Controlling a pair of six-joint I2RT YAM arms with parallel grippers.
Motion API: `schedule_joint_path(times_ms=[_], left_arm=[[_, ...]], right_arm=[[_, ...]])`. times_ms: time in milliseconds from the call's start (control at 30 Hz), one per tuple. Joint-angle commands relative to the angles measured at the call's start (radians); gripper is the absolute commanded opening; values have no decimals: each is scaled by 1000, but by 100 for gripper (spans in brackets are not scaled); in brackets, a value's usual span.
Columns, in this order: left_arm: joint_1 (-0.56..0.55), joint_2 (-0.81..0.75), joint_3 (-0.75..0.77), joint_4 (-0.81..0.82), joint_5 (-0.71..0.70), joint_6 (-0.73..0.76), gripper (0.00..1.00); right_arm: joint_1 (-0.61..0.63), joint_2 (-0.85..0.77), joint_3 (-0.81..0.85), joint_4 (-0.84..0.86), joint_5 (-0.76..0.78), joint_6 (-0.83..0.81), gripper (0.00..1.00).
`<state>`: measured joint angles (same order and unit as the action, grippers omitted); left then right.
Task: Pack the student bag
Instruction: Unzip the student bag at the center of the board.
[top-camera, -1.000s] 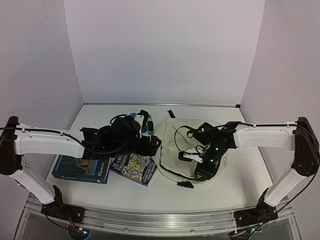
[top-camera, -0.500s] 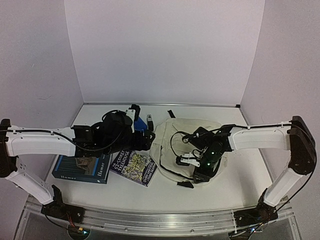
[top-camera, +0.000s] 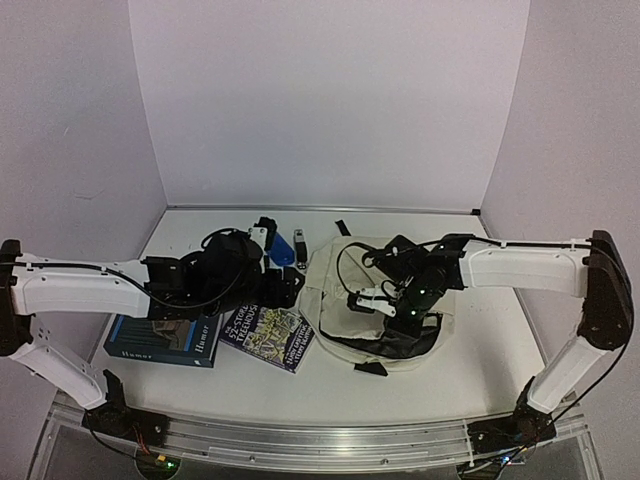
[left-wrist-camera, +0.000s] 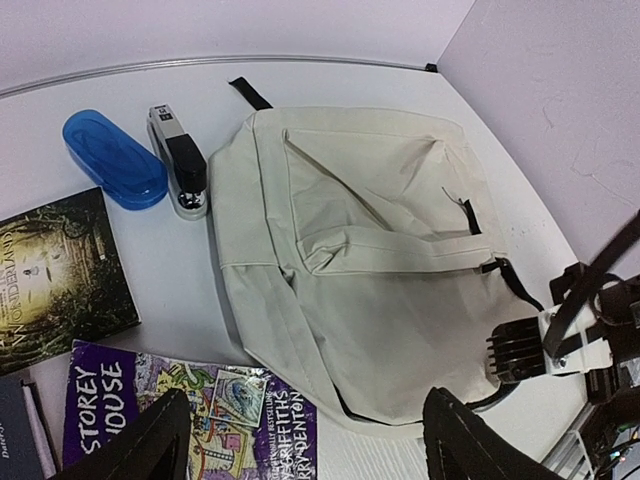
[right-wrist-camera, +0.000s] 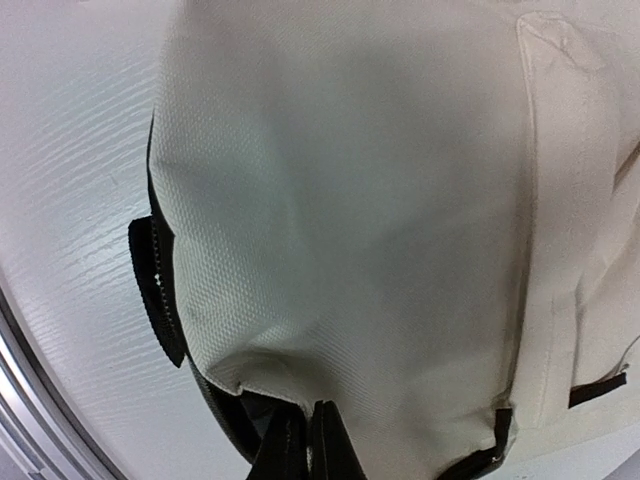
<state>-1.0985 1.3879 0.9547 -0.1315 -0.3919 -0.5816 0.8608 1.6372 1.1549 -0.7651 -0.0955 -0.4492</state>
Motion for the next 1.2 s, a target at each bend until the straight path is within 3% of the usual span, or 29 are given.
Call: schedule_joint_path(times_ms=[0, 267, 467, 600, 867, 1000, 1167], left_arm=[[5, -39, -5, 16, -26, -14, 80], [11, -54, -36, 52, 1, -1, 81], [0, 48, 9, 181, 263, 158, 78], [-76, 206, 145, 162, 295, 327, 78], [-112, 598, 564, -105, 271, 468, 74], [-111, 695, 627, -116, 318, 491, 71], [-110, 744, 595, -118, 372, 463, 67]], right_arm=[[-7, -44, 73, -8, 71, -8, 0], [-191, -54, 263, -18, 21, 16, 0], [-278, 13, 357, -16, 10, 29, 0], [-327, 64, 408, -13, -2, 67, 0], [-400, 131, 491, 4, -28, 158, 0], [-441, 165, 505, 12, -52, 181, 0], [-513, 244, 524, 30, -51, 187, 0]])
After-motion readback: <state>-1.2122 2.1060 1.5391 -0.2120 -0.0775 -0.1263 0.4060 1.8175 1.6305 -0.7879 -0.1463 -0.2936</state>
